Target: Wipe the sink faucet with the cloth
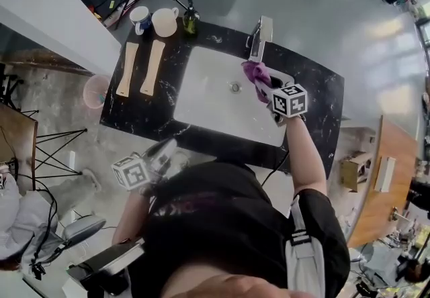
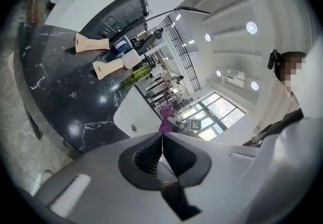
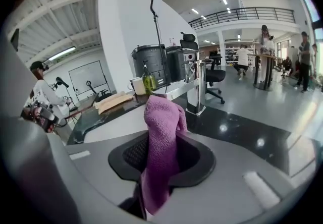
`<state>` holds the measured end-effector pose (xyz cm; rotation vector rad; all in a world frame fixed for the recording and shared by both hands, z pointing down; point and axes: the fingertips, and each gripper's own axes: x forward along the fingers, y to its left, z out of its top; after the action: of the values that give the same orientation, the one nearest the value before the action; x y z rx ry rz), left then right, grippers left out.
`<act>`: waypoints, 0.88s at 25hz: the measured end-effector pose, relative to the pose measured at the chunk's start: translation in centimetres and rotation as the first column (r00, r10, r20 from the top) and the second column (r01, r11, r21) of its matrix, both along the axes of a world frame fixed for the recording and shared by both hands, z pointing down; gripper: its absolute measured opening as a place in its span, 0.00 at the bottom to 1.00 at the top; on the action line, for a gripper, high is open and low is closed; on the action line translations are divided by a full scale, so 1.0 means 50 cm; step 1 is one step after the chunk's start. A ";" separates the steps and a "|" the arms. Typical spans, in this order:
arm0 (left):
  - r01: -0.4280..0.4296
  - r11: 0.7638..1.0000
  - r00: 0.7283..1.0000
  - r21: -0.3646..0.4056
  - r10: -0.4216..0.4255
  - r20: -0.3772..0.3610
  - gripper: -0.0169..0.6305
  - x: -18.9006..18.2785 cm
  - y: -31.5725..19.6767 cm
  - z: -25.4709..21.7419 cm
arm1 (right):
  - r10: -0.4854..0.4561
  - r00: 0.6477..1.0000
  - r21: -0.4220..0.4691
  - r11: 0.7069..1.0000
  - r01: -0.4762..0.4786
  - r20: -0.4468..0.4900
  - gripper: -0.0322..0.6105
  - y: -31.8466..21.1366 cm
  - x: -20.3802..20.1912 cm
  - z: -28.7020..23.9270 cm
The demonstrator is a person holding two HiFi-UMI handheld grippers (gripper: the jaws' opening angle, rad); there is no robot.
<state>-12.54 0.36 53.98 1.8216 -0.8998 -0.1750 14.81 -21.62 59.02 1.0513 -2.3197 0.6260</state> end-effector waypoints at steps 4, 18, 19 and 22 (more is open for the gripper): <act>0.025 0.999 0.999 -0.022 -0.024 0.030 0.03 0.004 0.000 0.005 | -0.005 0.999 0.045 0.999 0.007 -0.046 0.22 -0.109 0.004 0.020; 0.078 0.996 0.996 -0.048 -0.076 0.053 0.03 0.004 0.001 0.013 | 0.026 1.000 0.074 0.997 -0.026 -0.002 0.22 -0.202 0.001 0.006; 0.066 0.997 0.997 -0.045 -0.064 0.051 0.03 0.006 0.000 0.013 | 0.016 1.000 0.088 0.996 -0.016 0.001 0.22 -0.187 0.001 0.002; 0.035 0.999 0.998 -0.033 -0.033 0.045 0.03 0.008 -0.005 0.010 | -0.025 1.000 0.135 0.991 0.025 0.003 0.22 -0.120 0.006 -0.018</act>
<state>-12.11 0.13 54.47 1.7855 -0.9594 -0.1404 15.12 -27.60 58.12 1.0796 -2.4035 0.4672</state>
